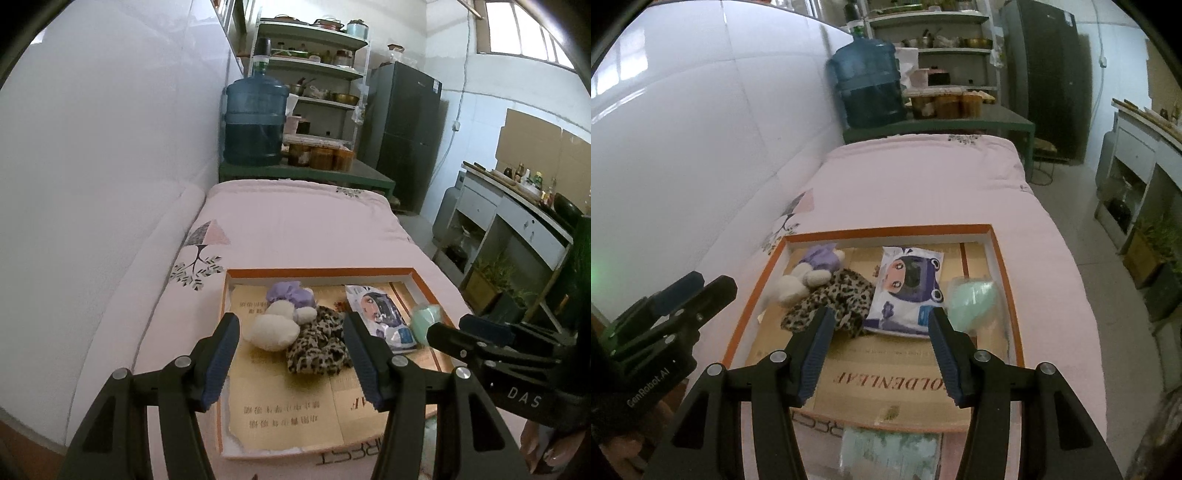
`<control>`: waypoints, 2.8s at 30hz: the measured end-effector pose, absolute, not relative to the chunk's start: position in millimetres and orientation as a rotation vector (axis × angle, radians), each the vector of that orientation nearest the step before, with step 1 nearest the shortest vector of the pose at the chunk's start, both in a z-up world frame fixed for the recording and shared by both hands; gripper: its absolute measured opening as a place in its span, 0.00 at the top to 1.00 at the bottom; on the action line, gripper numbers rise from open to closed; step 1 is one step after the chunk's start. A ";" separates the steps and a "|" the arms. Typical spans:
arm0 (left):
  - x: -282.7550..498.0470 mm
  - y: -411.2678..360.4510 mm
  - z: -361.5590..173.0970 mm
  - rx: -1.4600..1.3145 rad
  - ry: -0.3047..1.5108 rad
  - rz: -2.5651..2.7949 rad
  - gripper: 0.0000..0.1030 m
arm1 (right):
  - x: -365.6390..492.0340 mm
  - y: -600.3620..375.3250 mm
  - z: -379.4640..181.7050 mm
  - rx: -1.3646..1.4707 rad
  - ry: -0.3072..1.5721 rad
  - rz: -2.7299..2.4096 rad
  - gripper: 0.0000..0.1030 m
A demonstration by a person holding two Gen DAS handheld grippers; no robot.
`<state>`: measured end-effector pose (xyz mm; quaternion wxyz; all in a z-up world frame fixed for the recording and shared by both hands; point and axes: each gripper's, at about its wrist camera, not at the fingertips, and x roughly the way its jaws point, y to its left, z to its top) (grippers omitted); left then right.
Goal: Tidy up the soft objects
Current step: 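Open both grippers to release the bunny and packet in the tray, then withdraw both open grippers from the tray toward the remaining pile, then move both open grippers down to the pile of soft items beside the tray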
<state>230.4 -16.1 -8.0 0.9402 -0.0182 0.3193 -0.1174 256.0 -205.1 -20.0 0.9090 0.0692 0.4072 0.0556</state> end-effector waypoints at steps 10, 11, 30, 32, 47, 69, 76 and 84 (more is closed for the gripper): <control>204.1 -11.3 2.2 -0.030 0.637 -0.239 0.43 | 230.0 -201.9 -13.0 0.137 0.827 0.100 0.46; 201.7 -10.7 3.1 -0.030 0.636 -0.239 0.43 | 227.7 -202.0 -12.1 0.137 0.827 0.099 0.46; 146.1 -4.7 13.8 -0.038 0.617 -0.257 0.43 | 164.8 -199.6 3.4 0.088 0.791 0.087 0.46; 140.4 -3.7 14.9 -0.035 0.614 -0.260 0.43 | 156.4 -199.1 5.4 0.083 0.783 0.087 0.46; 100.5 2.9 7.5 -0.032 0.600 -0.290 0.43 | 96.8 -199.9 -0.9 0.054 0.769 0.065 0.46; 51.5 1.6 -50.4 -0.020 0.654 -0.375 0.43 | 47.2 -183.5 -49.0 0.054 0.834 0.200 0.46; 51.0 22.2 -53.8 -0.053 0.660 -0.320 0.43 | 38.4 -137.0 -71.5 -0.043 0.880 0.454 0.46; 54.4 26.5 -57.9 -0.056 0.670 -0.311 0.43 | 55.1 -138.7 -79.1 0.028 0.904 0.455 0.46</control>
